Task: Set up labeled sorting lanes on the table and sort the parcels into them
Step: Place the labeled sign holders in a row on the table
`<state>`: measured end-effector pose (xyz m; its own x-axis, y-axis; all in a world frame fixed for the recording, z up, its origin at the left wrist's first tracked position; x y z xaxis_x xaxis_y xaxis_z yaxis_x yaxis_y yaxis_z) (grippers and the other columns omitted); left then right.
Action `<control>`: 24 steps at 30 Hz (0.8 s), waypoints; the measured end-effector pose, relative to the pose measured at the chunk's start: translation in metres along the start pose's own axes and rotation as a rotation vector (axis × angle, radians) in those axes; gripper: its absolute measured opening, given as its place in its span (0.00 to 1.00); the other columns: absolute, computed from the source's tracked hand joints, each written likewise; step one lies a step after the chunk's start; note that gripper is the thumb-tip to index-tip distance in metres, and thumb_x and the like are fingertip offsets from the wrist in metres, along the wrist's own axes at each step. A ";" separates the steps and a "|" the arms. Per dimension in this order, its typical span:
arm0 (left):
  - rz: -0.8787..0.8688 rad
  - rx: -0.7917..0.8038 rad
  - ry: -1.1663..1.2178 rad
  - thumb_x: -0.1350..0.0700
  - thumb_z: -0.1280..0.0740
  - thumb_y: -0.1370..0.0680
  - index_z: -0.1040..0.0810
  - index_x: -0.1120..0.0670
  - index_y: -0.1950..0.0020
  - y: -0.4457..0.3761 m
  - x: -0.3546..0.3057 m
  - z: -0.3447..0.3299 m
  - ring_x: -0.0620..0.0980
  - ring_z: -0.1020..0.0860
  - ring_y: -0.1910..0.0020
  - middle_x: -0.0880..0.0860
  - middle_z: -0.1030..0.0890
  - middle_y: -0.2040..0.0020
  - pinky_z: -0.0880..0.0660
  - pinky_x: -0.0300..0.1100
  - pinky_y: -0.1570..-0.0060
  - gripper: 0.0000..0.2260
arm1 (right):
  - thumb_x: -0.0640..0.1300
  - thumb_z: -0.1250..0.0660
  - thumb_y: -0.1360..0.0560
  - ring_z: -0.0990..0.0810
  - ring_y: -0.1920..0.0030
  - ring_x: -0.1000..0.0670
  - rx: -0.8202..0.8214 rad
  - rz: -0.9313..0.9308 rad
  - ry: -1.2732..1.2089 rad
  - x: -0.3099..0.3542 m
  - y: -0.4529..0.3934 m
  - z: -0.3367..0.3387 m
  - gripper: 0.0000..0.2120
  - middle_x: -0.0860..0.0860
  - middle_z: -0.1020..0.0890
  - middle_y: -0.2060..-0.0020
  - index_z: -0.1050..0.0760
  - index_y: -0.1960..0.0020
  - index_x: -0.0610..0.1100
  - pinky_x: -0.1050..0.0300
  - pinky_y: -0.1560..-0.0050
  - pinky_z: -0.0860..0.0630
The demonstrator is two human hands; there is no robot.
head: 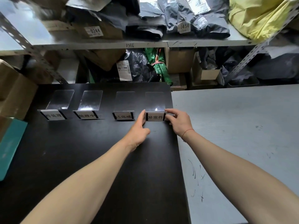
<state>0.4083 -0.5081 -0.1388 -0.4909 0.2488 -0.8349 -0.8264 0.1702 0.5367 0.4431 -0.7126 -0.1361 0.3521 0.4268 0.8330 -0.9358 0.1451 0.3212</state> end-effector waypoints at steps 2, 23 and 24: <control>0.001 0.006 -0.004 0.74 0.40 0.22 0.50 0.46 0.13 0.000 0.001 0.000 0.45 0.43 0.16 0.49 0.43 0.14 0.41 0.37 0.27 0.43 | 0.41 0.29 0.20 0.21 0.60 0.56 0.004 -0.005 0.001 -0.001 0.000 -0.001 0.13 0.55 0.15 0.54 0.15 0.37 0.52 0.46 0.37 0.18; -0.188 -0.273 -0.168 0.54 0.33 0.18 0.16 0.47 0.54 0.152 -0.011 0.096 0.46 0.16 0.59 0.47 0.15 0.61 0.17 0.53 0.47 0.08 | 0.44 0.33 0.19 0.14 0.54 0.48 -0.117 0.020 -0.045 0.070 0.162 -0.034 0.06 0.52 0.14 0.58 0.18 0.52 0.51 0.47 0.48 0.17; -0.193 -0.285 -0.173 0.52 0.33 0.19 0.16 0.46 0.55 0.168 -0.010 0.110 0.48 0.15 0.58 0.48 0.15 0.61 0.17 0.54 0.48 0.08 | 0.44 0.32 0.19 0.14 0.55 0.50 -0.112 0.032 -0.052 0.080 0.177 -0.042 0.06 0.52 0.14 0.58 0.17 0.52 0.50 0.48 0.48 0.17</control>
<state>0.3047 -0.3776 -0.0272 -0.2849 0.3996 -0.8713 -0.9547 -0.0365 0.2954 0.3050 -0.6154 -0.0318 0.3200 0.3864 0.8650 -0.9414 0.2323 0.2445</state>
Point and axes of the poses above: each hand's wrist, its own y-axis away from the middle knuckle, its own z-axis out of the back of the hand, x = y × z, the point moved 4 cm from there along -y, towards the middle knuckle
